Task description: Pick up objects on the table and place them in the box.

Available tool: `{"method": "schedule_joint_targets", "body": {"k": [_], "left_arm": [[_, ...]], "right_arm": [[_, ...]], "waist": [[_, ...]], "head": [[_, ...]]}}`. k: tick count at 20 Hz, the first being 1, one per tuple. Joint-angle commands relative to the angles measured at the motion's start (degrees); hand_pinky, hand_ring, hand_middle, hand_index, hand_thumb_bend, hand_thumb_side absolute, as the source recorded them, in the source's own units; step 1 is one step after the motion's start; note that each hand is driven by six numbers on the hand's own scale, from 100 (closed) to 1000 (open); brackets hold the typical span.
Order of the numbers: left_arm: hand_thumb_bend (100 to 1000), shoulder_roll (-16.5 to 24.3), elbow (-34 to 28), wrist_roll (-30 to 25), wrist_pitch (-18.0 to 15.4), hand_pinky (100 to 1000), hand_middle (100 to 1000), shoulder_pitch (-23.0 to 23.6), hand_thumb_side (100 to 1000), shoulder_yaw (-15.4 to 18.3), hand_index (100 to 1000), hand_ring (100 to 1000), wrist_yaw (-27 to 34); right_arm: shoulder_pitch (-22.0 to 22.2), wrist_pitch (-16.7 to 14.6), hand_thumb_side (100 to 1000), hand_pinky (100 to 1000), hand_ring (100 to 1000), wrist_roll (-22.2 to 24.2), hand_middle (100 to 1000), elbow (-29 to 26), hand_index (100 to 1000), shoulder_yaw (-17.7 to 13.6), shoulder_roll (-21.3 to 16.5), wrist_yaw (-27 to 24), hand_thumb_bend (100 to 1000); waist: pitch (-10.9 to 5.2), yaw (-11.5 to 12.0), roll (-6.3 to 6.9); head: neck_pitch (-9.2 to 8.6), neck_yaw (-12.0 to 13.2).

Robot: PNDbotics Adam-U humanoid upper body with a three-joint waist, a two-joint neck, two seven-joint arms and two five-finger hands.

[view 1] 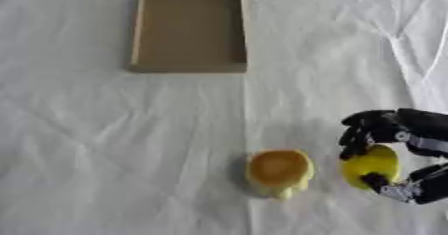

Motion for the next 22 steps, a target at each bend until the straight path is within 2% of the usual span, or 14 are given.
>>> {"method": "schedule_joint_targets", "body": {"k": [1,3,5,10,15,19,22], "left_arm": [[100,1.1,-0.9,-0.1,-0.2,876,830,-0.6,673,0.2,864,889,0.2],[100,1.4,-0.9,0.0,-0.4,876,829,-1.1,665,0.1,864,888,0.4],[100,1.6,-0.9,0.0,-0.7,876,829,-1.7,659,-0.1,864,887,0.7],[100,1.9,-0.9,-0.2,-1.1,875,829,-3.1,652,-0.4,864,887,1.3],[100,1.9,-0.9,-0.3,-1.3,875,824,-4.6,644,-0.7,864,886,2.0],[100,1.4,-0.9,-0.7,-1.6,875,819,-7.0,624,-1.3,865,883,3.0],[106,1.0,-0.9,-1.2,-2.1,873,817,-8.7,602,-1.8,864,880,3.6]], "right_arm": [[-2.6,-1.8,100,915,755,-0.6,480,-0.9,761,-1.5,-1.5,-2.7,100],[-5.9,-1.9,100,917,756,-0.2,480,-0.9,762,-1.3,-2.5,-5.4,100],[-10.0,-0.4,100,922,758,1.2,479,-0.9,763,-0.7,-3.1,-8.9,100],[-21.8,6.6,100,923,759,6.0,482,-0.9,766,0.6,-2.9,-18.0,100],[-31.4,14.0,100,930,764,9.0,484,-0.4,771,2.0,0.0,-21.7,100],[-39.6,17.4,100,933,765,11.4,483,7.2,772,4.3,5.4,-22.0,100],[-44.6,16.4,100,929,762,11.8,485,14.8,771,5.2,9.6,-19.6,100]], "waist": [[-1.25,0.1,0.15],[-1.41,0.6,0.0],[-1.49,1.3,-0.17],[-1.33,3.4,-0.79],[-1.11,5.1,-1.7],[-1.03,6.8,-2.08],[-0.95,7.8,-2.05]], "head": [[-0.76,-0.2],[-0.88,-0.8],[-1.12,-1.5],[-1.59,-3.9],[-2.09,-6.2],[-2.4,-8.5],[-2.5,-9.9]]}}
